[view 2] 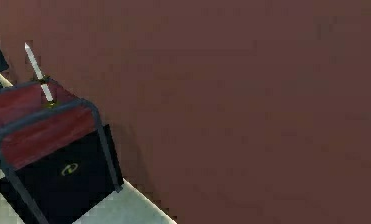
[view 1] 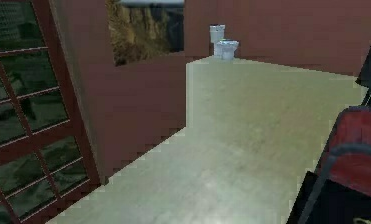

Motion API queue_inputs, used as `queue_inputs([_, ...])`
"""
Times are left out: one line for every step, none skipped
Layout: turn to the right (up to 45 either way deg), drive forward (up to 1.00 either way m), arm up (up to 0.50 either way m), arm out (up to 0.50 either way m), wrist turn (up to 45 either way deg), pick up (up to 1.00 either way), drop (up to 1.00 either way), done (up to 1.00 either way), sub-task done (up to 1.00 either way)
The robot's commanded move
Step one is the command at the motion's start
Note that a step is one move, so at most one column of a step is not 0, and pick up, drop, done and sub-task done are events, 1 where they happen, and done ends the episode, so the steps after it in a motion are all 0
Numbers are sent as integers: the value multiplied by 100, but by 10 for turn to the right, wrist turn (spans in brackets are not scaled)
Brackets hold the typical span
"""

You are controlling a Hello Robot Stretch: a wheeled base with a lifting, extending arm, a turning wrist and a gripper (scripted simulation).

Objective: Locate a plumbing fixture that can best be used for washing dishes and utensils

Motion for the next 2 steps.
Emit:
queue_inputs([0, 100, 0, 0, 0, 0, 0, 0, 0])
queue_inputs([60, 0, 0, 0, 0, 0, 0, 0, 0])
